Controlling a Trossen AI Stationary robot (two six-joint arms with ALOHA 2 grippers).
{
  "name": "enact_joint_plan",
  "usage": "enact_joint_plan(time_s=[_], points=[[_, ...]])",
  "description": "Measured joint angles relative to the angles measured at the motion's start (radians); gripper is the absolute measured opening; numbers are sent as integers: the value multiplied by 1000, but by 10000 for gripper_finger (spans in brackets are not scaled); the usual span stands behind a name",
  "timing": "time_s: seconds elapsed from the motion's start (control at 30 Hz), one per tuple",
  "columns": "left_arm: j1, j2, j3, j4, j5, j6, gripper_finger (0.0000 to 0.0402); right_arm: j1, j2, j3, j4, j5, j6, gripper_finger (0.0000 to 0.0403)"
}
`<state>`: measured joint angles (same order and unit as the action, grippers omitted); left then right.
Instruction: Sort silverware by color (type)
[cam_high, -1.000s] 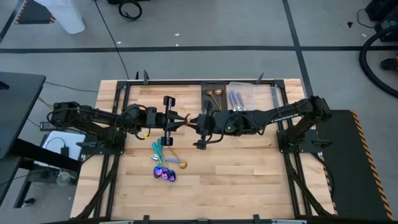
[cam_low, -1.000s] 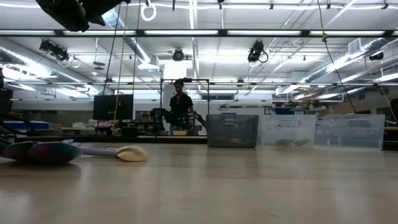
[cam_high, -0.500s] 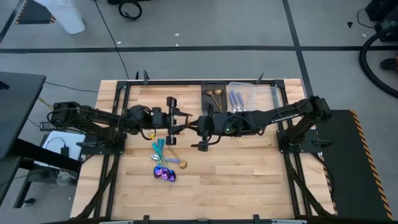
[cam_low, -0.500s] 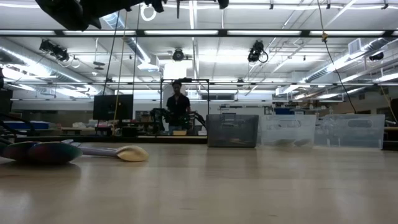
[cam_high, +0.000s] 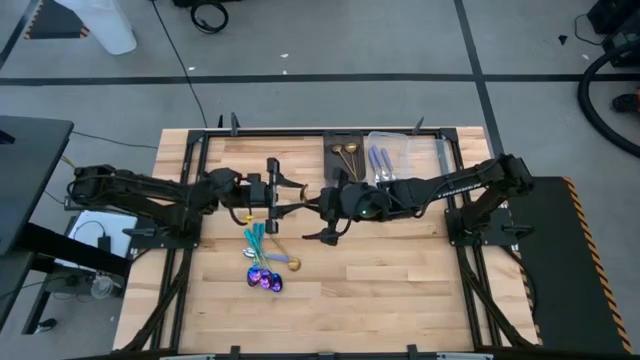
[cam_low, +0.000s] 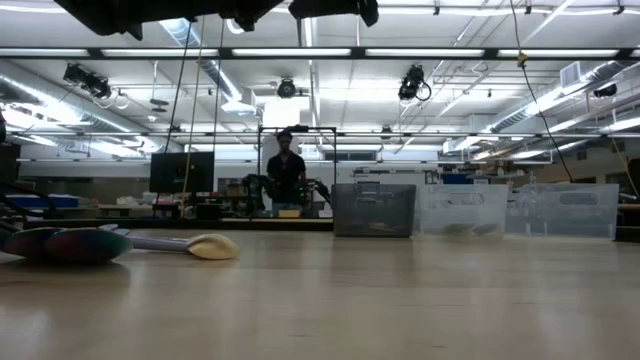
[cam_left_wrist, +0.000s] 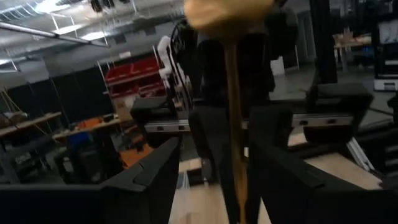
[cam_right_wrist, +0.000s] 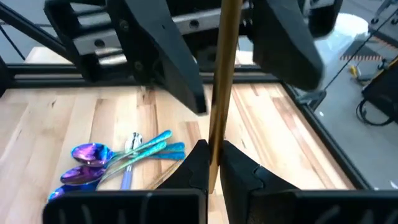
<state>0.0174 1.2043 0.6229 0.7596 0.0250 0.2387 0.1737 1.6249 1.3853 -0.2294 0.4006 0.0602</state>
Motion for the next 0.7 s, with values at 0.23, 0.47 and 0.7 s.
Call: enact_joint_plan(time_s=[0.23,0.47,0.7], points=[[-4,-58,1,-160,0,-19,203,-11,-11,0,-49,2,48,28],[-5,-73,0,-411,2,-136,203,-26,-10,0,-115,2,135,28],[-5,-72,0,-675,2,-223,203,-45,-10,0,-154,2,176,28]])
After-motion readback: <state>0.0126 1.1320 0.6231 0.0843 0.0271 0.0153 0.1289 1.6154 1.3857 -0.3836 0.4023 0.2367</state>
